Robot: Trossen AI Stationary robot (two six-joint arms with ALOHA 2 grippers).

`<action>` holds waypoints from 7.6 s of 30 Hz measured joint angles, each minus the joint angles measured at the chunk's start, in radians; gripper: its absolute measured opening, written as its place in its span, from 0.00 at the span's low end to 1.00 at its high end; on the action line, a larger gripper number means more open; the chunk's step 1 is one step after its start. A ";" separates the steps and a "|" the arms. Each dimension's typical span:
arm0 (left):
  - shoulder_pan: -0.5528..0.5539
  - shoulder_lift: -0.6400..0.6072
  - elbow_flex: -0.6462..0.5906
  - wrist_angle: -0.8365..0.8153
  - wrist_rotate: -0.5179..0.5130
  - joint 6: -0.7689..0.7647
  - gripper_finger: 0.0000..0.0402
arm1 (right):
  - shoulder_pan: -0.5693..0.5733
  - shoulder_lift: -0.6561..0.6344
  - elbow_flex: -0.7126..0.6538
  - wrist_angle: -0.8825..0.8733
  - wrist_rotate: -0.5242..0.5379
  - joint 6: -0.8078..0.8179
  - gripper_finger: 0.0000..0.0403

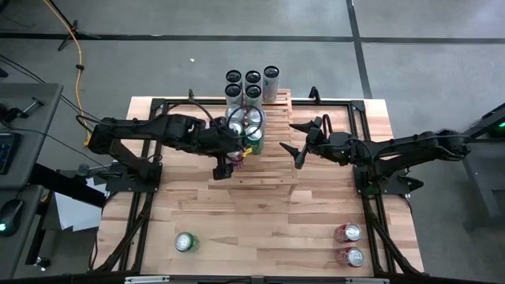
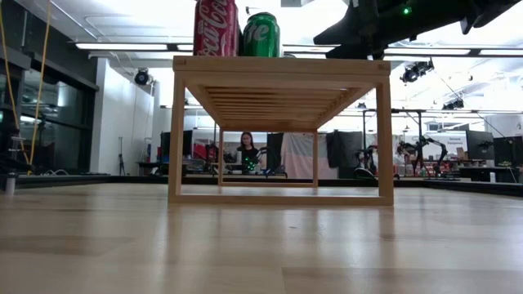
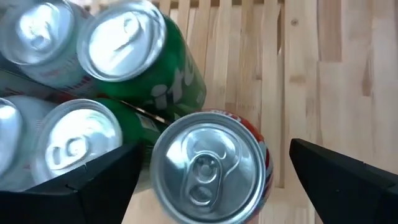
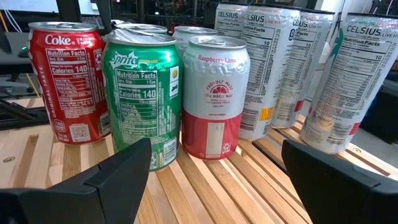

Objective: Place canned beverage on shelf
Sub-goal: Put the top left red soda can on the shelf, then put the top red soda can aligned with the other red soda can on the shelf

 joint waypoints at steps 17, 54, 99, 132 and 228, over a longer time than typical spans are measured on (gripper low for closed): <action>-0.113 -0.223 -0.019 0.106 -0.150 0.028 0.98 | 0.000 0.000 0.000 -0.024 0.000 0.000 0.86; -0.195 -1.123 -1.385 1.295 0.048 0.263 0.98 | 0.000 0.000 0.000 0.008 0.000 0.000 0.86; -0.193 -1.121 -1.385 1.201 -0.164 0.254 0.98 | 0.594 0.489 0.926 -1.896 -0.416 1.714 0.86; -0.195 -1.120 -1.385 1.180 -0.163 0.023 0.98 | 0.918 0.597 0.849 -1.877 -0.593 2.303 0.86; -0.195 -1.083 -1.384 1.214 -0.163 0.016 0.98 | 0.905 0.514 0.684 -1.619 -0.548 2.033 0.72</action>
